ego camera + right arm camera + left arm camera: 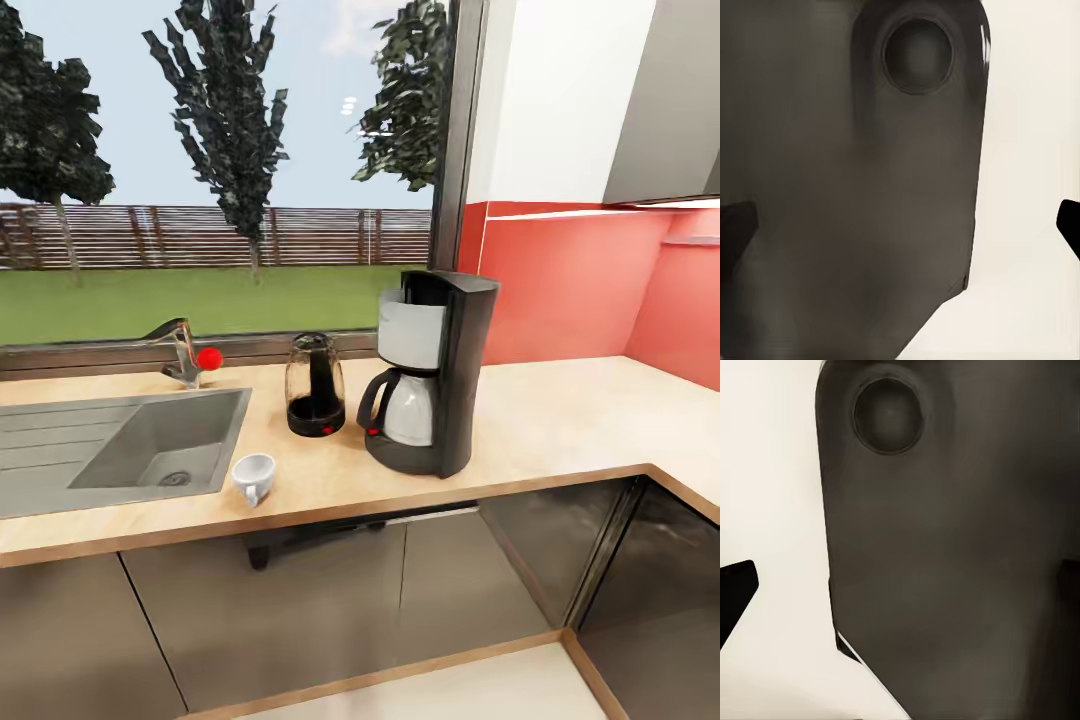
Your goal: Set up a coffee station on the kitchen countertop: keep the coffee maker on the countertop, move the bottle of coffee from the kitchen shelf to the counter next to the coffee maker, place a paper coffee filter on top of the coffee maker, put the saucer next to the coffee maker with the coffee cup on the saucer, and place the electric kettle next to the coffee maker.
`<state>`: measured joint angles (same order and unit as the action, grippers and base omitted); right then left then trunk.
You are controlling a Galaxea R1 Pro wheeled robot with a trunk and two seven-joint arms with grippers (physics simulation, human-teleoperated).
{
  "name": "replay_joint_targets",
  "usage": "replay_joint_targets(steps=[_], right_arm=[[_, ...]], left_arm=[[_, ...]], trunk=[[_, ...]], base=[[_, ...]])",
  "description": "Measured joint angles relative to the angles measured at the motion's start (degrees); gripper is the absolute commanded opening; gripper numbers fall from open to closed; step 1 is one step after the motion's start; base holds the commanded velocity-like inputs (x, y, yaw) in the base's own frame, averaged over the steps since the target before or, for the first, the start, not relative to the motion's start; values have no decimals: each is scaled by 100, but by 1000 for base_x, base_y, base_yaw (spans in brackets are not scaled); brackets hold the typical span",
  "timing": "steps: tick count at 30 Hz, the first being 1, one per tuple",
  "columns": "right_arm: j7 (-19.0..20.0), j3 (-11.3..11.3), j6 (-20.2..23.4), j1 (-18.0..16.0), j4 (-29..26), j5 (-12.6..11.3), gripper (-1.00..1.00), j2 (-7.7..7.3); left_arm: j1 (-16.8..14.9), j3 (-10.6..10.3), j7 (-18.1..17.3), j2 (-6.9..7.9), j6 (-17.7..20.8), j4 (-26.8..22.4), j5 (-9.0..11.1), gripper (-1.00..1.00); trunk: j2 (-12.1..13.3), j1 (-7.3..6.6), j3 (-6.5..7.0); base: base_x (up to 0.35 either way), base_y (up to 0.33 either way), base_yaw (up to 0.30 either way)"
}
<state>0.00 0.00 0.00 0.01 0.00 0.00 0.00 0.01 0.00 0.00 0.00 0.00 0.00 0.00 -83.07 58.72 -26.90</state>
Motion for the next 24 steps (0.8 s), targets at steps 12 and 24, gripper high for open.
replay_joint_targets(steps=[12,24], right_arm=[[-16,-8,-14,-34,-183,-13,100,232],[-16,-28,-14,-35,-193,-16,100,219]], left_arm=[[17,7,-8,-8,-30,-16,-13,100],[17,-15,-8,-8,-24,-16,-10,100]], trunk=[[1,1,2],[1,1,0]], base=[[0,0,0],[0,0,38]])
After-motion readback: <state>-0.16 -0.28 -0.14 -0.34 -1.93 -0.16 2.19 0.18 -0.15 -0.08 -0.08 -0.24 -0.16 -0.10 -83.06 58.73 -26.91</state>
